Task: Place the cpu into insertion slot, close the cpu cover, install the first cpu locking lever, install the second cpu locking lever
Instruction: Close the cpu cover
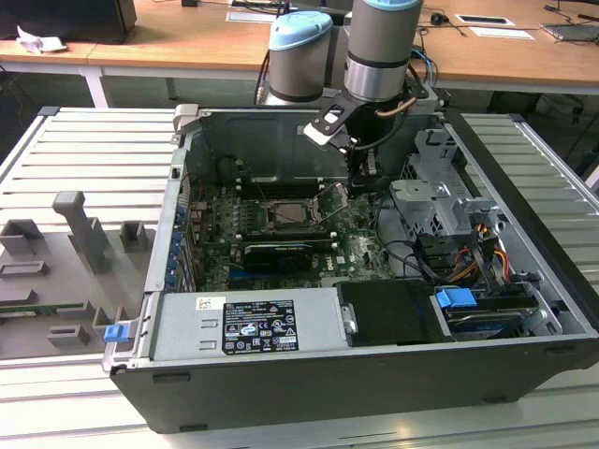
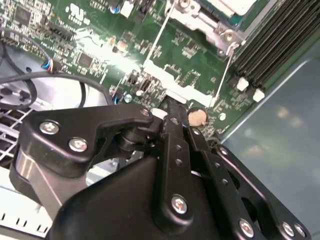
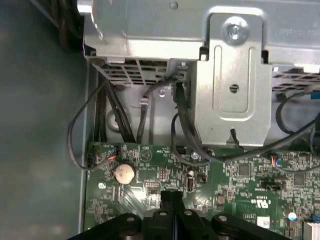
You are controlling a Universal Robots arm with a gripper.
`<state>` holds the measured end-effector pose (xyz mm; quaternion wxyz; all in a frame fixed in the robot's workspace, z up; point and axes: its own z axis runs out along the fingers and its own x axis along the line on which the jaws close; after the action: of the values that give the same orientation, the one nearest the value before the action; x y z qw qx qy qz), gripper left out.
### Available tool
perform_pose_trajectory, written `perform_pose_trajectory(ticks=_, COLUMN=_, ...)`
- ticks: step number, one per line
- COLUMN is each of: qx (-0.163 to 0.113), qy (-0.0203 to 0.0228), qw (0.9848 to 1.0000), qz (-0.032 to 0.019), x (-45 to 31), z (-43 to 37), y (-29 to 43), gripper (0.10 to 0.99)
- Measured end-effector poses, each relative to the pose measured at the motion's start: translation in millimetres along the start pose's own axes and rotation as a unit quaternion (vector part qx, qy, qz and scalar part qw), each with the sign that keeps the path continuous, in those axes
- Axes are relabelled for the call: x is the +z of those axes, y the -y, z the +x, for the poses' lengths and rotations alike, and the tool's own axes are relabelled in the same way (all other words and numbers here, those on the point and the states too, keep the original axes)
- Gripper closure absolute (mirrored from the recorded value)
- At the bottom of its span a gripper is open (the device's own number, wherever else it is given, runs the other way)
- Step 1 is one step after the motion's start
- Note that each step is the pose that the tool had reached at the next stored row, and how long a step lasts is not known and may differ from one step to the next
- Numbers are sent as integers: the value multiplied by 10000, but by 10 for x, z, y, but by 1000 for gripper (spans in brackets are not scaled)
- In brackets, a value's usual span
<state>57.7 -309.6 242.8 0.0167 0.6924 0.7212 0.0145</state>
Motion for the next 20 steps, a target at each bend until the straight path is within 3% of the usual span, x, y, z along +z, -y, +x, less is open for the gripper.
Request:
perform_pose_trajectory(ticks=7, qx=0, qy=0, qw=10000, qz=0, x=-1, z=6, y=153, gripper=980)
perform_pose_trajectory(ticks=14, qx=0, qy=0, qw=10000, qz=0, x=-4, z=10, y=233, gripper=980)
perform_pose_trajectory(ticks=16, qx=-1, qy=0, qw=10000, qz=0, x=-7, z=13, y=316, gripper=980)
perform_pose_trajectory(ticks=20, qx=-1, qy=0, qw=10000, qz=0, x=-8, z=17, y=415, gripper=980)
